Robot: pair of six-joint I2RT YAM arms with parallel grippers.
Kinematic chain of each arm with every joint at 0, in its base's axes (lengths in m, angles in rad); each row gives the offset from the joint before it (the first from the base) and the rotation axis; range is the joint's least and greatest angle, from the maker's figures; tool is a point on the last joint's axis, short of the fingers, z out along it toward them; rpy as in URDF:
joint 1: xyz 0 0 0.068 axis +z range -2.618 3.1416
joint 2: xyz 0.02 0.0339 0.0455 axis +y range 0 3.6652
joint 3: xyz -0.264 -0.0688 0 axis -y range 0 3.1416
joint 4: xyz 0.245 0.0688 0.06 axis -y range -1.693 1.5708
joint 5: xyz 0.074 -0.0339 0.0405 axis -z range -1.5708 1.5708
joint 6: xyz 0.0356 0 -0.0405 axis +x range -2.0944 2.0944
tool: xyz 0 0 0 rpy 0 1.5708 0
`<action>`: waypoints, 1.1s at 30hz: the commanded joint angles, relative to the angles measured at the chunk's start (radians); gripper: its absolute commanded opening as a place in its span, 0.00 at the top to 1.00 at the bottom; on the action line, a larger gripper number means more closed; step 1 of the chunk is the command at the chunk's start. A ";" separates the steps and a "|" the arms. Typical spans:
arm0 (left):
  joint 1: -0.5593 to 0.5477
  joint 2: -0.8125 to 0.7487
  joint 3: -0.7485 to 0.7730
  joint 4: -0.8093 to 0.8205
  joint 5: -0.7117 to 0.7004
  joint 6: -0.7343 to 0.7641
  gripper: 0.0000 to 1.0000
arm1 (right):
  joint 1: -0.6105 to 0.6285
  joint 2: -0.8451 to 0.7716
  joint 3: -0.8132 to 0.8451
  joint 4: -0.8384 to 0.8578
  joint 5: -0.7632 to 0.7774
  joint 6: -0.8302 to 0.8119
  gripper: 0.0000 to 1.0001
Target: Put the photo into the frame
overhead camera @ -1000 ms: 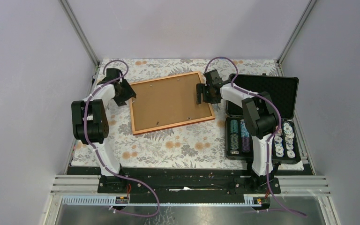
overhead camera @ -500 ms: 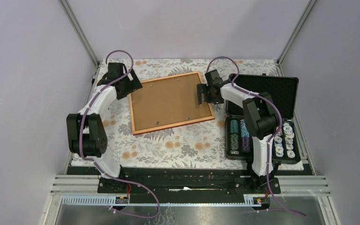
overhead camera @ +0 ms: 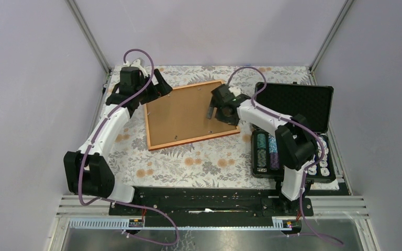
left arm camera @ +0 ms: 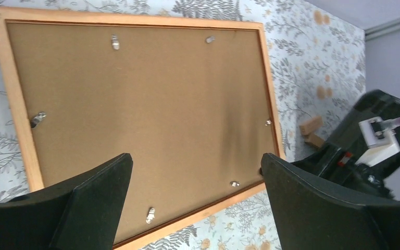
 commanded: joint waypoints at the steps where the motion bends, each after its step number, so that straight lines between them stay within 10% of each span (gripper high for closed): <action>1: -0.019 -0.087 -0.005 0.062 0.089 -0.018 0.01 | 0.119 -0.048 -0.019 -0.067 0.084 0.435 0.02; 13: -0.053 -0.187 -0.010 0.076 0.114 -0.023 0.01 | 0.241 0.013 -0.077 -0.091 0.177 0.868 0.26; 23: -0.071 -0.203 -0.013 0.078 0.114 -0.021 0.01 | 0.244 0.097 -0.046 -0.115 0.171 0.904 0.33; 33: -0.071 -0.212 -0.010 0.081 0.133 -0.026 0.01 | 0.246 0.104 -0.097 -0.099 0.162 0.833 0.70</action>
